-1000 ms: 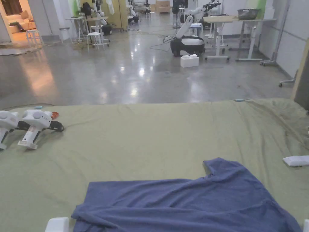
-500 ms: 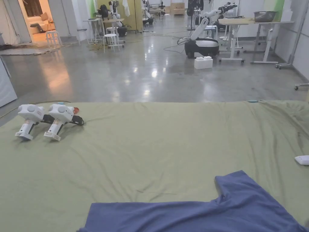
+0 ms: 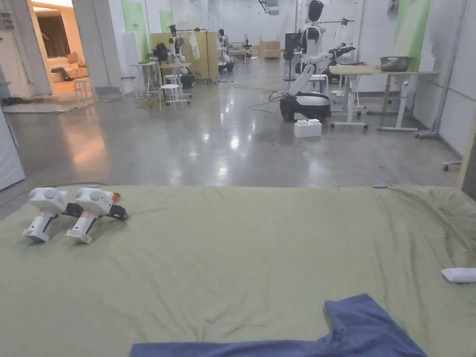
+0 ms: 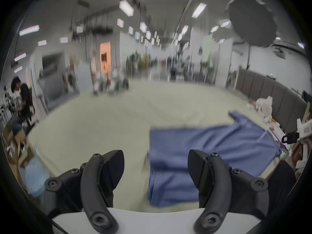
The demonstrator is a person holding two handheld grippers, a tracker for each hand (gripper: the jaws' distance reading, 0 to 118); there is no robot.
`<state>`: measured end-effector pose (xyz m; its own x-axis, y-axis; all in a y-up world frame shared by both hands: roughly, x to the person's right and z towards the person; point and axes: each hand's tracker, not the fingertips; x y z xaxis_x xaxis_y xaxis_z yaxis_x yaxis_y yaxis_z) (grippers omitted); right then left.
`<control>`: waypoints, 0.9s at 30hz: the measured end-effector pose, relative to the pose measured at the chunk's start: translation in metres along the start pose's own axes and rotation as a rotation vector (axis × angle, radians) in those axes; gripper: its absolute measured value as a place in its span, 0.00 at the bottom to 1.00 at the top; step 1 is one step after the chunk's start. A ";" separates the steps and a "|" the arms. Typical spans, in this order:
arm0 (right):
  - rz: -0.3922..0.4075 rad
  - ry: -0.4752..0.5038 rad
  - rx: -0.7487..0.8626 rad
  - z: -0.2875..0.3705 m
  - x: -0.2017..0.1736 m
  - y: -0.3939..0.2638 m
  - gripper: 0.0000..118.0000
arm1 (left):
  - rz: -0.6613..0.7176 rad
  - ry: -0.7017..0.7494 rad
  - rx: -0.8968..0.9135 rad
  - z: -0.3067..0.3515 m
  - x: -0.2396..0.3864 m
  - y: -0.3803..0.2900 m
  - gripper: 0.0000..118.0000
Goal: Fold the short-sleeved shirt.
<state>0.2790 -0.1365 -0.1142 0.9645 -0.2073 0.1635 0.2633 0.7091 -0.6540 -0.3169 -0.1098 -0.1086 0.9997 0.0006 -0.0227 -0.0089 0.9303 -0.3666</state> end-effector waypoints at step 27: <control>0.302 0.181 0.608 0.132 -0.108 0.043 0.00 | -0.104 -0.169 0.403 0.123 0.109 0.121 0.00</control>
<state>0.1890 0.0054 -0.0625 0.9926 -0.0138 -0.1203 0.0000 0.9936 -0.1134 -0.2061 0.0478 -0.0414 0.9845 -0.0718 0.1599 0.0673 0.9972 0.0331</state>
